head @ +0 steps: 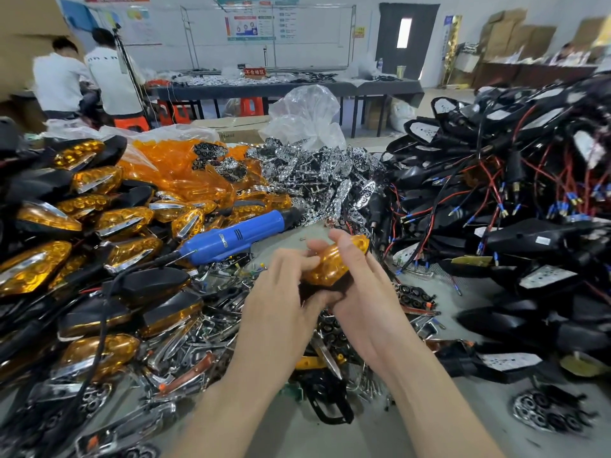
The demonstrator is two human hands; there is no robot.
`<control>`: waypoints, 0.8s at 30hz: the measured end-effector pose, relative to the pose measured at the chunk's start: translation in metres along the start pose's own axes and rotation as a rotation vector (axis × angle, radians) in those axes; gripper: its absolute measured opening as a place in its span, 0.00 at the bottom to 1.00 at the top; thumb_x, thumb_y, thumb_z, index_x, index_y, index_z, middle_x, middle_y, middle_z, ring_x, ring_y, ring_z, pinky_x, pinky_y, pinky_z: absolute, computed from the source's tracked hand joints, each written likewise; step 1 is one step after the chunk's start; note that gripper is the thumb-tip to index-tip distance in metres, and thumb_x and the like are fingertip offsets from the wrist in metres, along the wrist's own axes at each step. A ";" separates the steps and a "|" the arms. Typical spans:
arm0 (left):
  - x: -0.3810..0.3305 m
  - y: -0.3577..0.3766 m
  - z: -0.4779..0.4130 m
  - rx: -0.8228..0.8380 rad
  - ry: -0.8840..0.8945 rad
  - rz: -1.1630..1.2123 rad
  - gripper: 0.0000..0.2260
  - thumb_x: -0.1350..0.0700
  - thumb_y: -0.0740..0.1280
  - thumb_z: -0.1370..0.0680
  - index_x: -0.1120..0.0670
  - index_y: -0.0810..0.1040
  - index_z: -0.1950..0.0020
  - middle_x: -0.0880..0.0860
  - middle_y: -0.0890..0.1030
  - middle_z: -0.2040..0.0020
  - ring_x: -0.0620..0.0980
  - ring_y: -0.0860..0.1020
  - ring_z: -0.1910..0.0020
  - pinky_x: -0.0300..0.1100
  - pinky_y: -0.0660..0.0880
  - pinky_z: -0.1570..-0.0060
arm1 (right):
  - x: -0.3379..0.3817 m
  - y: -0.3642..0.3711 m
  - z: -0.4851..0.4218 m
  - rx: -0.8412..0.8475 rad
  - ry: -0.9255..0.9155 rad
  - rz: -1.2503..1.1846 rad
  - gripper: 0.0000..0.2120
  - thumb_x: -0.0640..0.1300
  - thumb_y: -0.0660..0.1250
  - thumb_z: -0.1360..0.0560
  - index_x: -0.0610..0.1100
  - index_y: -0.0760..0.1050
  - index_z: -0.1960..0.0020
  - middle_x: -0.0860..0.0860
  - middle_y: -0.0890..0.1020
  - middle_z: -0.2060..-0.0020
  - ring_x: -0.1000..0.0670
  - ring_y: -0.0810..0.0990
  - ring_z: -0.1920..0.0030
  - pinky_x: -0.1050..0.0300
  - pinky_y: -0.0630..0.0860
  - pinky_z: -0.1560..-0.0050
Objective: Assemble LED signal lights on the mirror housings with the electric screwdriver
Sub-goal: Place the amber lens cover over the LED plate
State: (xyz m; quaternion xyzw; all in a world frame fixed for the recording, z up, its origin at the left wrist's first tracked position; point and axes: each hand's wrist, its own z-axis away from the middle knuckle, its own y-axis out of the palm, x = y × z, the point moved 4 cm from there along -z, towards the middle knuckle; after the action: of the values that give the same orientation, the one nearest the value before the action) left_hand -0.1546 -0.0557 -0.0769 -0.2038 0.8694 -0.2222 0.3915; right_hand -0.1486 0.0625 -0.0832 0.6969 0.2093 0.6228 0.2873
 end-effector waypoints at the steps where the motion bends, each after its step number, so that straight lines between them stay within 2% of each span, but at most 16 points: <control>1: -0.002 0.000 0.001 -0.027 0.058 -0.052 0.21 0.51 0.77 0.30 0.46 0.72 0.43 0.39 0.74 0.43 0.44 0.76 0.45 0.49 0.76 0.49 | 0.000 0.001 0.001 0.013 0.001 -0.020 0.08 0.48 0.72 0.28 0.48 0.86 0.51 0.44 0.86 0.48 0.47 0.85 0.51 0.57 0.82 0.57; 3: -0.004 0.000 0.003 -0.075 0.134 -0.095 0.22 0.53 0.78 0.30 0.48 0.70 0.42 0.40 0.72 0.41 0.45 0.75 0.44 0.46 0.74 0.48 | 0.000 0.002 0.002 0.031 0.015 -0.066 0.05 0.46 0.72 0.30 0.51 0.86 0.57 0.45 0.86 0.50 0.48 0.85 0.53 0.56 0.82 0.57; 5: -0.006 0.000 0.004 -0.093 0.162 -0.096 0.23 0.53 0.77 0.29 0.48 0.70 0.40 0.41 0.72 0.39 0.45 0.74 0.43 0.44 0.71 0.46 | 0.001 0.001 0.001 0.020 0.029 -0.121 0.05 0.46 0.71 0.32 0.50 0.86 0.58 0.45 0.86 0.52 0.49 0.86 0.55 0.56 0.84 0.56; 10: -0.010 -0.002 0.004 -0.032 0.213 -0.092 0.20 0.47 0.71 0.24 0.50 0.71 0.36 0.44 0.74 0.38 0.44 0.74 0.40 0.42 0.71 0.41 | 0.007 -0.006 -0.001 0.008 -0.015 -0.191 0.12 0.45 0.71 0.32 0.47 0.78 0.49 0.47 0.85 0.56 0.47 0.86 0.55 0.54 0.84 0.56; 13: -0.009 -0.011 0.006 0.021 0.127 -0.051 0.14 0.43 0.64 0.20 0.44 0.70 0.36 0.37 0.71 0.42 0.40 0.73 0.42 0.38 0.69 0.42 | 0.019 -0.021 -0.006 -0.054 -0.088 -0.275 0.10 0.41 0.68 0.26 0.45 0.72 0.46 0.47 0.82 0.58 0.46 0.83 0.57 0.52 0.82 0.55; 14: -0.009 -0.015 0.007 0.051 0.089 -0.035 0.10 0.42 0.62 0.19 0.42 0.71 0.39 0.34 0.72 0.45 0.39 0.74 0.43 0.37 0.70 0.43 | 0.023 -0.027 -0.007 -0.086 -0.115 -0.289 0.08 0.41 0.67 0.24 0.45 0.71 0.46 0.48 0.82 0.58 0.46 0.82 0.57 0.52 0.82 0.56; 16: -0.007 -0.016 0.009 0.175 0.027 0.005 0.05 0.42 0.61 0.19 0.39 0.74 0.46 0.35 0.76 0.49 0.40 0.76 0.46 0.39 0.73 0.45 | 0.027 -0.038 -0.010 -0.151 -0.162 -0.309 0.04 0.40 0.65 0.20 0.45 0.72 0.46 0.48 0.82 0.59 0.47 0.82 0.57 0.54 0.81 0.57; 18: -0.012 -0.013 0.013 0.330 0.047 -0.002 0.08 0.40 0.60 0.20 0.40 0.75 0.49 0.35 0.78 0.49 0.38 0.76 0.46 0.35 0.71 0.45 | 0.029 -0.045 -0.012 -0.215 -0.187 -0.327 0.04 0.37 0.64 0.19 0.46 0.74 0.47 0.49 0.83 0.59 0.47 0.84 0.58 0.55 0.82 0.58; 21: -0.025 -0.005 0.023 0.533 0.172 -0.050 0.13 0.38 0.56 0.20 0.42 0.75 0.47 0.36 0.74 0.47 0.35 0.71 0.45 0.27 0.64 0.44 | 0.032 -0.050 -0.014 -0.255 -0.202 -0.346 0.06 0.36 0.65 0.20 0.47 0.75 0.49 0.50 0.83 0.59 0.48 0.85 0.59 0.55 0.82 0.58; 24: -0.026 0.001 0.034 0.657 0.169 -0.179 0.18 0.32 0.53 0.22 0.39 0.72 0.40 0.34 0.68 0.43 0.34 0.64 0.41 0.31 0.60 0.39 | 0.032 -0.051 -0.014 -0.251 -0.189 -0.365 0.06 0.36 0.64 0.20 0.46 0.73 0.47 0.49 0.83 0.60 0.48 0.84 0.60 0.55 0.82 0.58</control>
State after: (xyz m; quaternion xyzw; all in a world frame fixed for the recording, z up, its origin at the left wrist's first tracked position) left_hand -0.1129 -0.0491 -0.0820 -0.1232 0.7596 -0.5394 0.3419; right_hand -0.1546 0.1234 -0.0925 0.6615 0.2248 0.5139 0.4978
